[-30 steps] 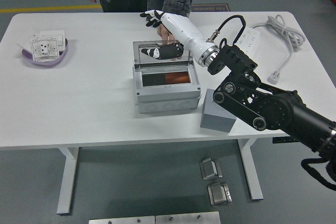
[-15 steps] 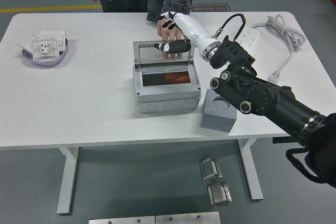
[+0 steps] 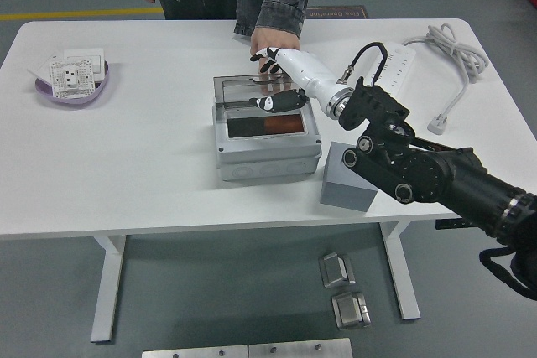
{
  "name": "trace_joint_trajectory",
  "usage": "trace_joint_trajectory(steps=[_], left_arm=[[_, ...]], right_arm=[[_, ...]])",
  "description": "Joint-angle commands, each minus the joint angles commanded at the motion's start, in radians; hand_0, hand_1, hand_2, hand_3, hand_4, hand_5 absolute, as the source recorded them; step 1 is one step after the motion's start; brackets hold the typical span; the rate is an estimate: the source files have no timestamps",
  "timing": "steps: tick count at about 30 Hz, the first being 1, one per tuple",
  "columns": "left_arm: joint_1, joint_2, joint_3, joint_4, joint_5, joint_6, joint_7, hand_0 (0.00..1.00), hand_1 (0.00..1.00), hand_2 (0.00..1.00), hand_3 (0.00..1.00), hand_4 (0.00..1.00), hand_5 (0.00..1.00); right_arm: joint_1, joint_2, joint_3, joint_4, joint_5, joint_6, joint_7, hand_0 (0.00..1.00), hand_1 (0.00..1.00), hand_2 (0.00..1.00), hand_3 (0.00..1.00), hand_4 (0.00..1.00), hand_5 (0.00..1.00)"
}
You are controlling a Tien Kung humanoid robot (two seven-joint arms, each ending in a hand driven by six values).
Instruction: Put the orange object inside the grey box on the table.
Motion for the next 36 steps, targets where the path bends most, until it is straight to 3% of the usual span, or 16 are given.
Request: trace_joint_trajectory(steps=[7,16,26,31,36], left_arm=[[0.0,-0.006,0.038,0.0,-0.05,0.004,-0.002,0.628,0.54,0.529,0.578,0.387,0.085],[0.004,-0.009,0.034,0.0,-0.054,0.006,-0.003,0.627,0.539,0.529,0.578,0.386,0.085],[0.005,-0.016,0.039,0.0,-0.062,0.008,-0.004,0.628,0.54,0.529,0.578,0.387,0.09],[0.007,-0.017,0.02,0.0,-0.04,0.006,-0.005,0.628,0.54,0.529,0.577,0.387,0.091],[0.012,-0.016,-0.022,0.0,0.004,0.004,-0.005,0.628,0.54,0.529,0.577,0.385,0.091]], right_arm=[[-0.025,-0.058,-0.058,0.144,-0.01,0.009,-0.028,0.739,0.656,0.676,0.797,0.829,0.323],[-0.079,-0.091,-0.052,0.235,-0.053,0.019,-0.066,0.72,0.656,0.678,0.801,0.818,0.329],[-0.161,-0.064,0.025,0.22,-0.138,0.033,-0.103,0.705,0.653,0.68,0.805,0.806,0.355],[-0.19,-0.082,0.065,0.23,-0.152,0.033,-0.107,0.701,0.651,0.681,0.809,0.781,0.394],[-0.227,-0.123,0.162,0.302,-0.228,0.05,-0.138,0.693,0.644,0.68,0.81,0.778,0.39]])
